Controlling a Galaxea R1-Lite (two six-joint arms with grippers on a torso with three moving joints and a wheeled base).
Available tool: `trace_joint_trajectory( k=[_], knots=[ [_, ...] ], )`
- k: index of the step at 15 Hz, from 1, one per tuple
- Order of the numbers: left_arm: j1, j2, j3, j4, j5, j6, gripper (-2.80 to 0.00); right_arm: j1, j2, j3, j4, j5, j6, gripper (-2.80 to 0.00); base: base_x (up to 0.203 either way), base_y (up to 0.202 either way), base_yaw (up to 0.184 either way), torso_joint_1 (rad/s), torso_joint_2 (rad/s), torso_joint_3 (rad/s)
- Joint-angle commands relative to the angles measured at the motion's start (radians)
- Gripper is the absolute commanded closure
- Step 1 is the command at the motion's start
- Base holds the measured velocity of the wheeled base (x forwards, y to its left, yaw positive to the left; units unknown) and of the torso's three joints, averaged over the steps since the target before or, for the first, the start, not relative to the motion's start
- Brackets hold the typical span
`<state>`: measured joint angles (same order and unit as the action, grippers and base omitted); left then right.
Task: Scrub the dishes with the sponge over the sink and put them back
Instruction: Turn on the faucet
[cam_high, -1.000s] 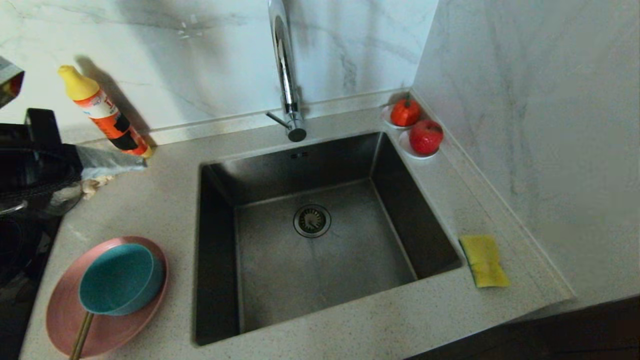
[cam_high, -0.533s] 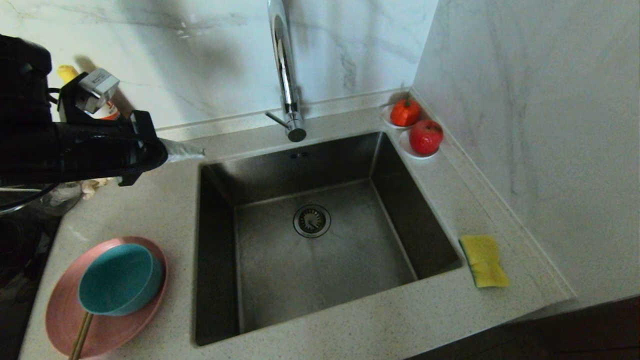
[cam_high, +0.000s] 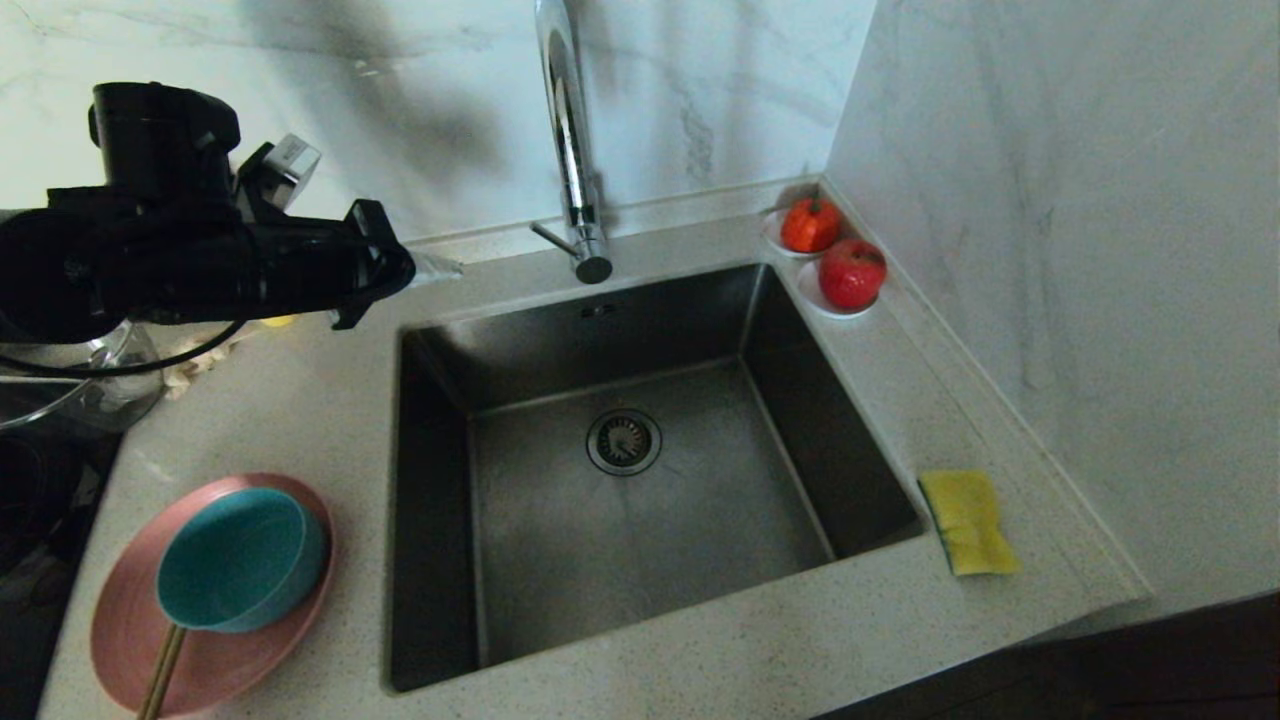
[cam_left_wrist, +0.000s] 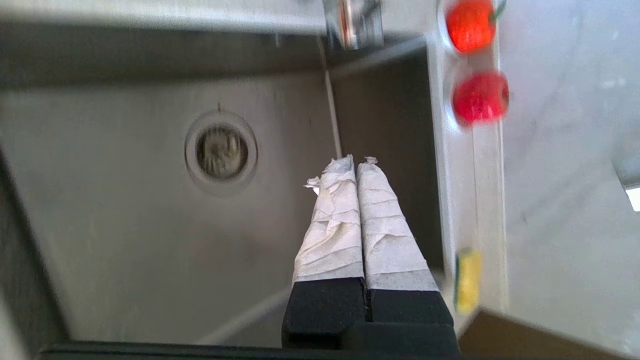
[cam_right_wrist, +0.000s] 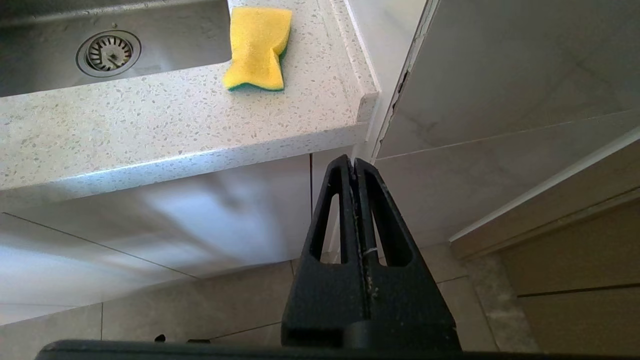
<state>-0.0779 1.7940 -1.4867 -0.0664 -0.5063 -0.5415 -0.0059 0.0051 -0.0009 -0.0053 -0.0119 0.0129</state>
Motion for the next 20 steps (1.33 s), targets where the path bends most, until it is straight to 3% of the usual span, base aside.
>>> trace_joint_trajectory(
  k=[1, 11, 20],
  knots=[
    [0.000, 0.093, -0.030, -0.097, 0.004, -0.040, 0.00, 0.000, 0.001, 0.000, -0.001, 0.000, 0.001, 0.00, 0.000, 0.000, 0.000, 0.000, 0.00, 0.000],
    [-0.046, 0.281, -0.172, -0.388, 0.006, -0.217, 0.00, 0.000, 0.001, 0.000, -0.001, 0.000, 0.000, 0.00, 0.000, 0.000, 0.000, 0.000, 0.00, 0.000],
    [-0.072, 0.364, -0.311, -0.409, 0.014, -0.229, 0.00, 0.000, 0.001, 0.000, -0.001, 0.000, 0.000, 0.00, 0.000, 0.000, 0.000, 0.000, 0.00, 0.000]
  ],
)
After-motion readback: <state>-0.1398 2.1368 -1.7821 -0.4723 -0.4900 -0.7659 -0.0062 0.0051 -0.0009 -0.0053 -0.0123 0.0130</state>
